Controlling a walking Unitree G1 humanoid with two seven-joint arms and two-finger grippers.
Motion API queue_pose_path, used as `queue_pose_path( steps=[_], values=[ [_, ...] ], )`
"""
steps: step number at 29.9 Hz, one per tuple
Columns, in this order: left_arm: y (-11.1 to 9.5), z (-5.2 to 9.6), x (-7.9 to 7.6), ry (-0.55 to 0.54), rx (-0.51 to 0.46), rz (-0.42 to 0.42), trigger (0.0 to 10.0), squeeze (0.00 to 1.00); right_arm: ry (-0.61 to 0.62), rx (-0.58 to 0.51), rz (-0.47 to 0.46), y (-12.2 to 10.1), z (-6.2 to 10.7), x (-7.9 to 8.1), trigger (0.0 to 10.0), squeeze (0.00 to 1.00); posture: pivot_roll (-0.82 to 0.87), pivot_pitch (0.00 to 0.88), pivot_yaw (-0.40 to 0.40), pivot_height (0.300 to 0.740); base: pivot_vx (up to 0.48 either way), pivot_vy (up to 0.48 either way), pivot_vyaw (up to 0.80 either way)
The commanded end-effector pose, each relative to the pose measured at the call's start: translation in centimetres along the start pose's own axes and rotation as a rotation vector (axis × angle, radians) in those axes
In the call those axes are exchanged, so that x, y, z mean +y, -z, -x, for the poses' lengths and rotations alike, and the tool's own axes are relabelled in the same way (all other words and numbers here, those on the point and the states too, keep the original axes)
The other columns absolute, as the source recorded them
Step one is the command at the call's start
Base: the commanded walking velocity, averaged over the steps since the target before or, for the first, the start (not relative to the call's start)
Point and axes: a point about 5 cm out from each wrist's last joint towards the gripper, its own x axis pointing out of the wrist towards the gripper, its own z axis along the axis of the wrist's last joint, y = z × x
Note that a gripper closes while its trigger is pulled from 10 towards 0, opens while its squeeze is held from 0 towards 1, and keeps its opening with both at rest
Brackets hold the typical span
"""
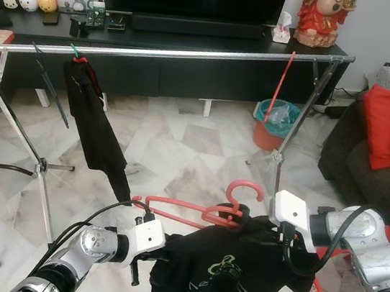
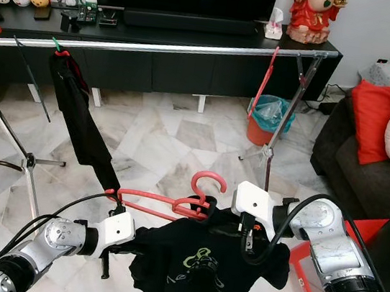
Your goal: Hang hanger
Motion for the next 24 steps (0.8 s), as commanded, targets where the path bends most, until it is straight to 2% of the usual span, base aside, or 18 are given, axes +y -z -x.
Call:
queue_pose_path(
  steps=[1, 9, 10, 11, 12, 15, 21, 24],
  values=[
    [1.5, 1.2, 0.2, -0.019, 0.064, 0.02, 10.0, 0.0, 0.01, 0.032, 0.033, -0.2, 1.2, -0.3, 10.0, 0.0, -0.01, 0.023, -0.006, 0.74, 0.0, 0.0, 0.0],
    [1.6, 1.2, 0.2, -0.022, 0.073, 0.006, 10.0, 0.0, -0.007, 0.045, 0.032, 0.0, 1.3, -0.1, 10.0, 0.0, -0.01, 0.024, -0.006, 0.74, 0.0, 0.0, 0.0],
    [2.3, 1.1, -0.3, -0.029, 0.121, -0.023, 10.0, 0.0, 0.413, -0.18, -0.023, -2.1, 1.9, -3.8, 10.0, 0.0, -0.01, 0.021, -0.003, 0.74, 0.0, 0.0, 0.0],
    [2.5, 1.1, -0.4, -0.031, 0.134, -0.031, 10.0, 0.0, 0.526, -0.246, -0.057, -2.7, 2.1, -4.7, 10.0, 0.0, -0.01, 0.021, -0.003, 0.74, 0.0, 0.0, 0.0],
    [2.6, 1.1, -0.5, -0.031, 0.139, -0.033, 10.0, 0.0, 0.576, -0.28, -0.079, -2.9, 2.1, -5.1, 10.0, 0.0, -0.01, 0.02, -0.003, 0.74, 0.0, 0.0, 0.0],
    [2.6, 1.1, -0.6, -0.025, 0.139, -0.033, 10.0, 0.0, 0.533, -0.266, -0.068, -2.7, 1.6, -4.6, 10.0, 0.0, -0.01, 0.019, -0.002, 0.74, 0.0, 0.0, 0.0],
    [2.6, 1.0, -0.5, -0.033, 0.14, -0.038, 10.0, 0.0, 0.523, -0.251, -0.075, -2.4, 1.3, -4.5, 10.0, 0.0, -0.01, 0.019, -0.001, 0.74, 0.0, 0.0, 0.0],
    [2.6, 1.1, -0.3, -0.058, 0.146, -0.047, 10.0, 0.0, 0.503, -0.198, -0.065, -1.9, 1.3, -4.3, 10.0, 0.0, -0.01, 0.02, -0.001, 0.74, 0.0, 0.0, 0.0]
  ],
)
